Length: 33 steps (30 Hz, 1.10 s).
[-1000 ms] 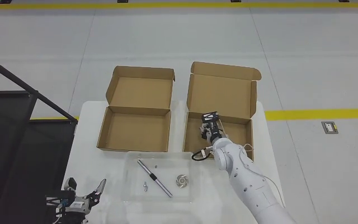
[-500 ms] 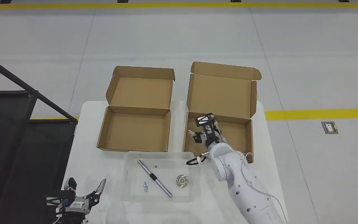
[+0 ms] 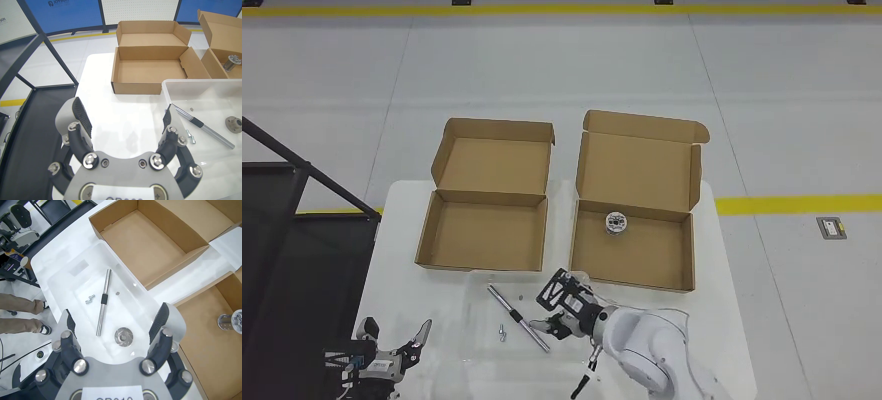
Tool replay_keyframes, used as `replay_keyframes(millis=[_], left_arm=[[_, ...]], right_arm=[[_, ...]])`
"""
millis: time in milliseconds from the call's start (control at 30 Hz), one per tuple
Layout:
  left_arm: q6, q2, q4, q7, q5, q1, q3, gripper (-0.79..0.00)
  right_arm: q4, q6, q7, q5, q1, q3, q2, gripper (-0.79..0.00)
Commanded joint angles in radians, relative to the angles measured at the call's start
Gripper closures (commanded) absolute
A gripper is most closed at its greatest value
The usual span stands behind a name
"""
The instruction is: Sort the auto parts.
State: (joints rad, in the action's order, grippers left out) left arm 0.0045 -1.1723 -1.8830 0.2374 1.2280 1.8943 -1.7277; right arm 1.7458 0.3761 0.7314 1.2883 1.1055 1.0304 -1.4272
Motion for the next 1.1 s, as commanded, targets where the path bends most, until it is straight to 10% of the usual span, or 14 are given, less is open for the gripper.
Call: replay_keyframes(millis=[0, 500, 1067], left_arm=[[0.0, 0.0, 0.0, 0.0, 0.0, 0.0, 0.0, -0.785], [0.0, 0.0, 0.0, 0.0, 0.0, 0.0, 0.0, -0.785], [0.0, 0.0, 0.0, 0.0, 0.0, 0.0, 0.0, -0.785]], right_arm=[[0.0, 0.0, 0.0, 0.0, 0.0, 0.0, 0.0, -0.785], [-0.039, -0.062, 0.117, 0.27, -0.045, -0.152, -0.013, -0.785], [-0.29, -0.104, 0.291, 0.201, -0.187, -0.216, -0.057, -0.634]])
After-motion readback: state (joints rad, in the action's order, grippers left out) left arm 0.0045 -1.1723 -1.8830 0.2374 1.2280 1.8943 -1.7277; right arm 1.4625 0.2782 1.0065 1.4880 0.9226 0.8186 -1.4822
